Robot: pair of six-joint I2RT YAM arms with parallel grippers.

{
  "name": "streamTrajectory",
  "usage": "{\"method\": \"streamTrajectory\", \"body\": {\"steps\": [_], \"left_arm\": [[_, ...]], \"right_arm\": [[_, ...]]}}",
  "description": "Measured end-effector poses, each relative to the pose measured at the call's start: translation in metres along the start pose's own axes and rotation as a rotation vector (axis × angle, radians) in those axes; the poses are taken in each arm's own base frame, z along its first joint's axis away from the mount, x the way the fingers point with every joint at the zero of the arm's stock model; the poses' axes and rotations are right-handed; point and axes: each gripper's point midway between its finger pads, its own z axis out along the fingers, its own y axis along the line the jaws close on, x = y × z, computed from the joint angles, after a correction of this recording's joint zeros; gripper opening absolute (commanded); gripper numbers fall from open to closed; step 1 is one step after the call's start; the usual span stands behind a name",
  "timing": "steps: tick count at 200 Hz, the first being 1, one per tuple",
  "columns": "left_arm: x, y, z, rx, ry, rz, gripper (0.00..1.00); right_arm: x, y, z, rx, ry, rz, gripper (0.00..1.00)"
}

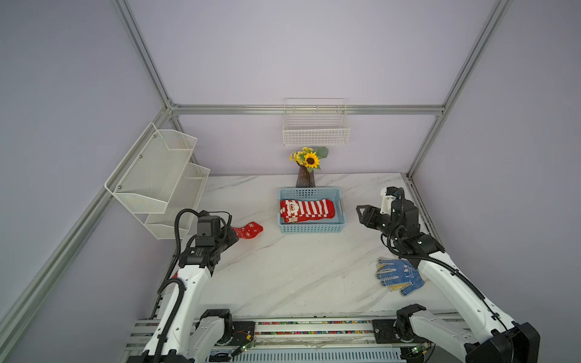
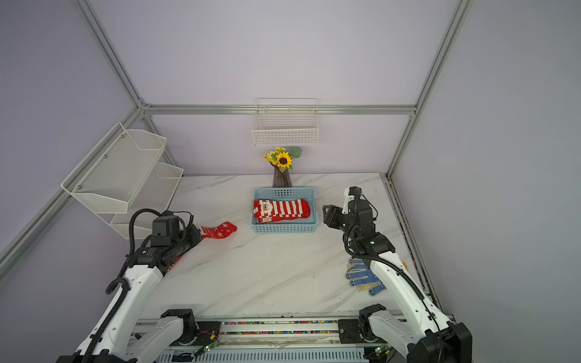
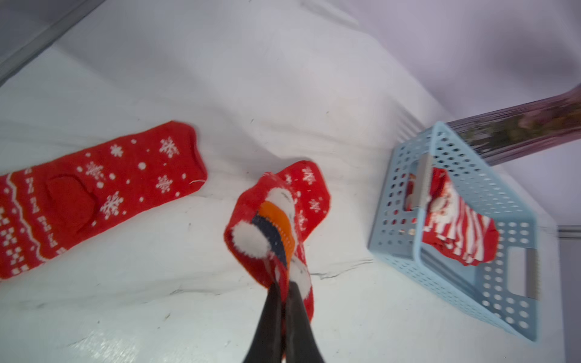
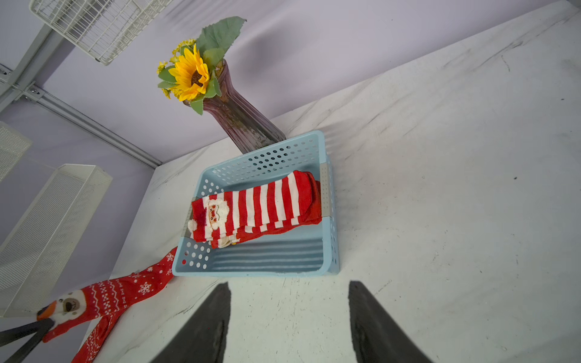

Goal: Place the socks together as a pair
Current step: Pick up the sock at the center of the board, then place the sock at the center of the board.

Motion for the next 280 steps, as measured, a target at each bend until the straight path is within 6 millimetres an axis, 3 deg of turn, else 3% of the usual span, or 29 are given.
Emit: {"method": "streamTrajectory", "body": {"steps": [36,74,120,172,188,226,257,263,273,280], "left_arm": [[-0.021,-0.067,-0.045,0.176,-0.032,0.143,0.00],[-0.014,-0.131,-0.082,0.338,0.005,0.297,0.00],[0.032,-0.176,-0.089,0.430,0.151,0.426,0.00],[0.099,-0.277,-0.092,0.590,0.295,0.603,0.00],[0.117,-0.296,-0.096,0.633,0.321,0.634,0.00],[0.117,-0.291,-0.097,0.645,0.287,0.605,0.00],[0.136,-0.233,-0.074,0.537,0.302,0.560,0.00],[0.143,-0.219,-0.066,0.503,0.315,0.555,0.13],[0.153,-0.192,-0.050,0.428,0.343,0.546,0.52],[0.159,-0.168,-0.036,0.354,0.365,0.530,0.73]], "right_arm": [[0.007,-0.003,-0.004,-0.001,0.004,-0.001,0.62],[0.018,-0.011,-0.010,0.016,0.021,0.001,0.62],[0.023,-0.018,-0.027,0.040,0.005,0.009,0.62],[0.009,-0.024,-0.049,0.083,-0.077,0.025,0.63],[0.006,-0.026,-0.053,0.097,-0.099,0.028,0.63],[0.005,-0.031,-0.056,0.124,-0.108,0.039,0.63],[0.007,-0.032,-0.055,0.124,-0.106,0.050,0.63],[0.008,-0.033,-0.054,0.125,-0.102,0.051,0.63],[0.011,-0.034,-0.051,0.130,-0.091,0.052,0.63],[0.013,-0.036,-0.049,0.135,-0.082,0.054,0.64]]}}
